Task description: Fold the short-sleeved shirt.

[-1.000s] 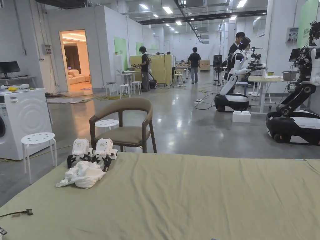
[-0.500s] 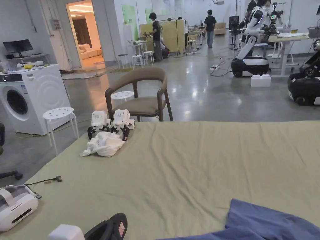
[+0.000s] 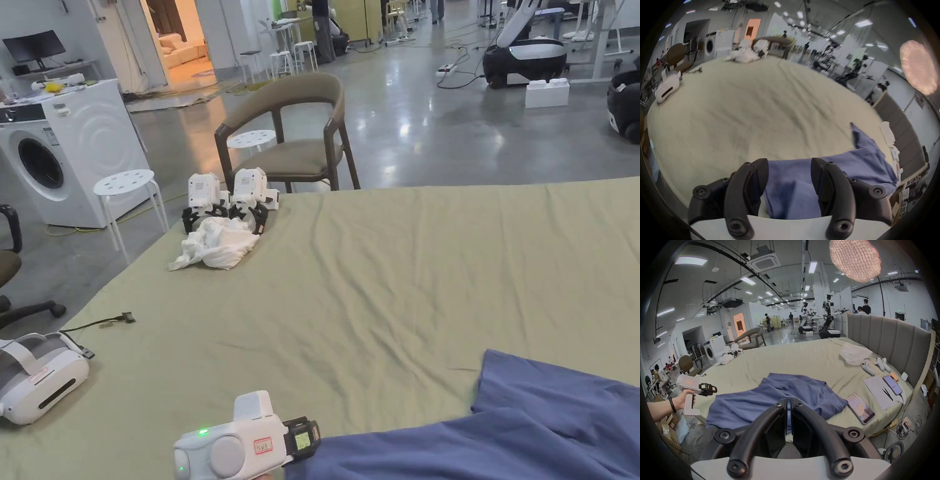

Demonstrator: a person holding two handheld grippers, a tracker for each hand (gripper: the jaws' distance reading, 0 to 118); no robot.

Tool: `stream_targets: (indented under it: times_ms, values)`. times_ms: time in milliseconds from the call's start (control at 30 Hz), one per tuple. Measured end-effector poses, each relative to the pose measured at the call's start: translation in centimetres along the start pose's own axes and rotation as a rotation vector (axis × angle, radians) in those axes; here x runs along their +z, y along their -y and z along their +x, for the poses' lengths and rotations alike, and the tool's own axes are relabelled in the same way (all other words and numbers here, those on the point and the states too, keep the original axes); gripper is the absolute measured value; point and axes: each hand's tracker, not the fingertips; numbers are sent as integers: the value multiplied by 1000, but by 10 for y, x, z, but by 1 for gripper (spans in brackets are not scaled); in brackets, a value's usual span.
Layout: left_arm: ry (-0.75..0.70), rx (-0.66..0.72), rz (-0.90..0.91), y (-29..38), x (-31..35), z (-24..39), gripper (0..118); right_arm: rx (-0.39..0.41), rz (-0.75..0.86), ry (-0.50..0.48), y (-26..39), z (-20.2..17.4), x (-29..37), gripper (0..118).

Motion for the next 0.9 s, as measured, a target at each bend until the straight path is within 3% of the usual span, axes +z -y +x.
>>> stream_targets:
  times_ms: [167,333,567,600,633,667,700,800,900]
  values:
    - [-19,10,-70,-1,-37,-2,43,-74,-81,62,17,20,-6,3]
    - [-67,-33,-53,10,-37,16,7,-59,-132,79,28,23,-15,3]
    - [-108,-82,-99,12,-52,25,2,13,-104,-36,-10,21,-71,5]
    - [-103,-97,-115,10,-53,25,2,28,-132,-57,-23,25,-90,14]
    - [-93,-106,-130,8,-53,24,2,49,-194,-81,-39,31,-118,38]
    - [-86,-107,-144,4,-53,22,2,57,-209,-86,-50,36,-145,75]
    - [-76,-110,-162,1,-53,20,2,66,-215,-71,-59,41,-172,92]
    - [-60,-106,-186,-5,-55,16,2,93,-316,-47,-83,58,-258,92]
    - [-52,-123,-191,-4,-56,15,2,179,-426,-40,-91,71,-340,92]
